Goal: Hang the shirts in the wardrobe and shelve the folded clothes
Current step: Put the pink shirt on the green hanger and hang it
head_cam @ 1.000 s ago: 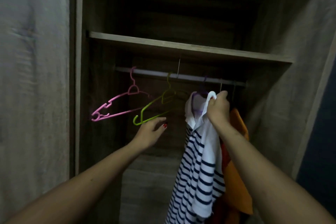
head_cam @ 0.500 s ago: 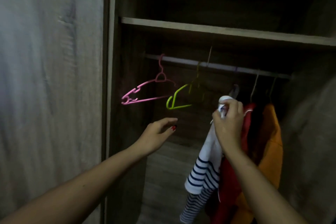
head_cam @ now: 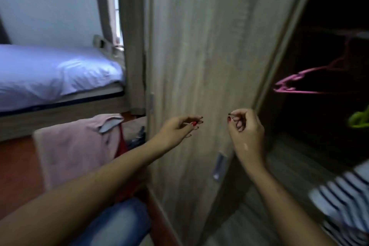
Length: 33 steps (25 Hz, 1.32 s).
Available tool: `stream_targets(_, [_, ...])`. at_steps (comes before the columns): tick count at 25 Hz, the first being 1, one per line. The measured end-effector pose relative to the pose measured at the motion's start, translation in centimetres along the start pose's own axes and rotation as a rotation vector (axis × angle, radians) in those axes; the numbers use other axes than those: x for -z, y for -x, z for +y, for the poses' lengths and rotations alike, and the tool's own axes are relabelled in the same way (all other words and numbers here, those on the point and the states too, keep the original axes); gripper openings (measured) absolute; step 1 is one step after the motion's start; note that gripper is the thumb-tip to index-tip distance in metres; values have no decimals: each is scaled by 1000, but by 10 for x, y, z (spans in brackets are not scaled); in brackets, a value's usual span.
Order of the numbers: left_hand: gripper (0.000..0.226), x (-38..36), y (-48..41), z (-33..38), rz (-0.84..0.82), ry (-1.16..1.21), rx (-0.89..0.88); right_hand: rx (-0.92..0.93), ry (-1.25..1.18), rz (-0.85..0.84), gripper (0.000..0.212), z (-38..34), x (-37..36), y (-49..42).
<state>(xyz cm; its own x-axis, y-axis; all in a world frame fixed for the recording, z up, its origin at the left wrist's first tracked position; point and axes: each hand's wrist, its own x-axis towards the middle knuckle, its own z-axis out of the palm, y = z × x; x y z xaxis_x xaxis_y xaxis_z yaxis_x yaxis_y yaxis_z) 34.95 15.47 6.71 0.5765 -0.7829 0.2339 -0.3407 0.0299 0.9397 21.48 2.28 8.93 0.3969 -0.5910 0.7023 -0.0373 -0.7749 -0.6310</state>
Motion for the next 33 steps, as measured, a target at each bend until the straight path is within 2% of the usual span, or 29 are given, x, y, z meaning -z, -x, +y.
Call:
stream_targets(3, [25,102,23,-41,152,-82,43,-5,-97,-166,17,-26,-95,11])
stream_targets(6, [24,221,51,-101,348,-269,136,-48,-169,-383,18,-52,-203,24])
stream_targets(8, [23,293,70,-148,487,-422,226,-76,-178,-543,14,-65,-271,34])
stream_targets(11, [22,374,85,-203,695,-522,402,-174,-155,-736,11,-78,-362,47])
stream_targets(13, [30,406,82,-232,710,-569,471,-234,-134,-758,9,-83,-412,55])
stream_targets(15, [33,425,77,-259,642,-627,526,-320,-82,-762,11,-84,-457,63])
stream_targets(18, [25,437,69,-288,601,-679,542,-588,-71,-792,13,-75,-504,74])
stream_targets(20, [17,441,60,-290,660,-691,502,-739,-162,-738,23,-69,-518,77])
stream_targets(22, [23,446,52,-290,697,-686,469,-724,-230,-711,38,-74,-520,72])
stream_targets(24, [25,447,52,-288,725,-632,382,-660,-373,-702,29,-92,-506,62])
stream_targets(26, [16,440,62,-277,749,-489,187,-653,-665,-640,16,-101,-481,55])
stream_targets(27, [10,433,70,-269,725,-415,93,-663,-778,-603,15,-97,-463,54])
stream_targets(28, [16,426,80,-261,672,-403,34,-670,-840,-568,19,-88,-444,56])
stream_targets(30, [28,415,102,-257,505,-491,-44,-672,-781,-573,21,-58,-415,71])
stream_targets(32, [33,412,115,-269,346,-597,-53,-685,-478,-667,19,-25,-409,96])
stream_targets(33, [33,413,115,-275,320,-616,-45,-707,-333,-716,20,-11,-415,107])
